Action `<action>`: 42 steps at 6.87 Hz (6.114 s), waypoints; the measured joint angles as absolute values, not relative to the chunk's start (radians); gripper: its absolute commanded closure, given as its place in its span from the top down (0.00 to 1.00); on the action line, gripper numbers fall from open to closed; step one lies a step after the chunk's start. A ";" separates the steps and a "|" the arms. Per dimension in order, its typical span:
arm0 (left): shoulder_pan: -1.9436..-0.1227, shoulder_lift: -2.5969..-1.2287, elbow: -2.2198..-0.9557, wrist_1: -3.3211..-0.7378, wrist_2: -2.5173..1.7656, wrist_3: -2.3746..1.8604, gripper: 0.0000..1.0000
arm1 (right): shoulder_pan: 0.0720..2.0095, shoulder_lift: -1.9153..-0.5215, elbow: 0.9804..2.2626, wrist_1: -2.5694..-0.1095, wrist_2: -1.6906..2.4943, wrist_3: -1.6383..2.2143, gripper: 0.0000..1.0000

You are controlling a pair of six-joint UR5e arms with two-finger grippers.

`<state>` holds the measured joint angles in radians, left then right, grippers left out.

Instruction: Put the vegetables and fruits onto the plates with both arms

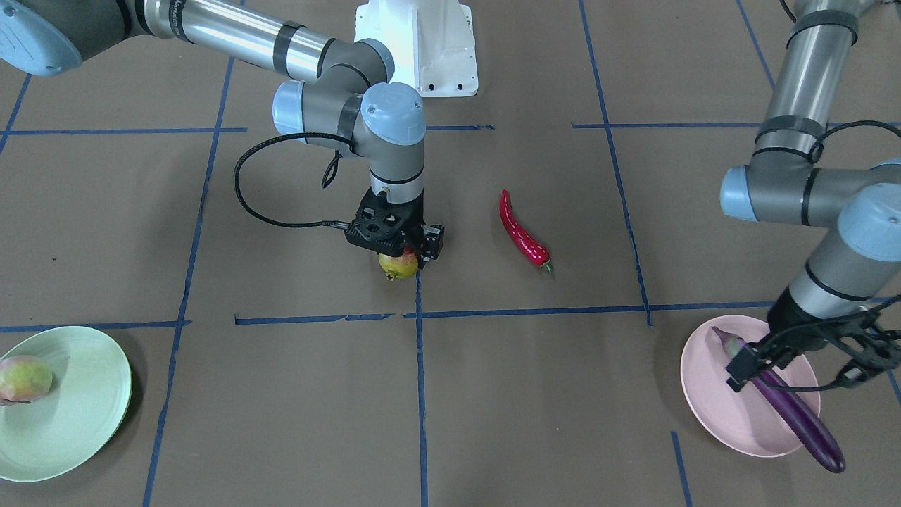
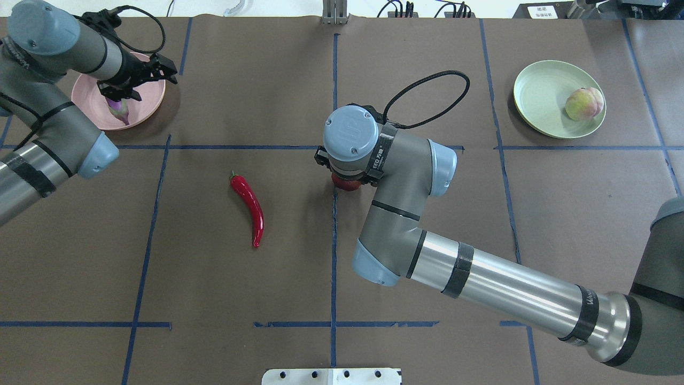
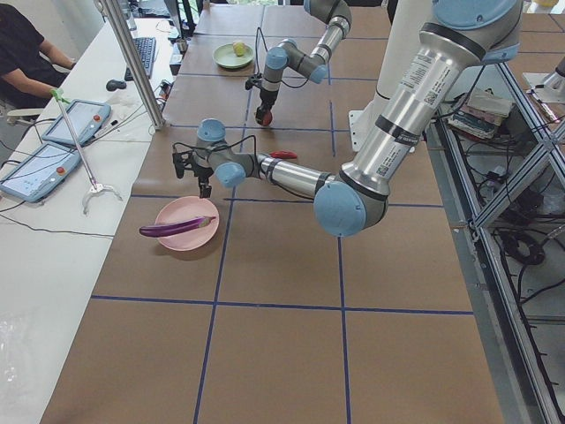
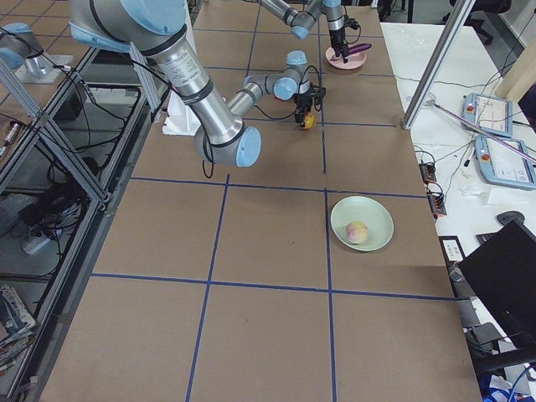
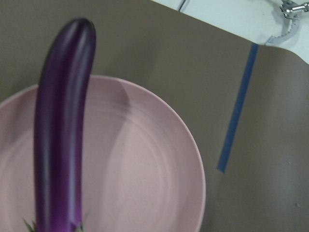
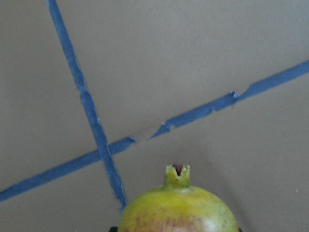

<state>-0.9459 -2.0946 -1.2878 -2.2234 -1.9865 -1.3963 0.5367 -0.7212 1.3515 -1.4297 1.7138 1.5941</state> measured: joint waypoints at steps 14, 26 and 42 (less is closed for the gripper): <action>-0.550 -2.100 -1.648 -1.777 -1.832 -1.734 0.83 | 1.116 -1.002 1.067 -1.258 2.042 0.775 1.00; -0.923 -2.119 -1.549 -1.770 -1.898 -1.362 0.00 | 1.128 -1.315 1.631 -1.271 2.242 0.871 1.00; -1.190 -1.497 -2.199 -1.540 -2.158 -0.461 1.00 | 1.560 -1.758 1.932 -1.659 2.321 -0.014 1.00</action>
<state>-1.1896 -1.4968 -2.1994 -1.5396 -2.1583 -0.4605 1.5602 -1.7578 1.9317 -1.6594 2.3209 -0.0139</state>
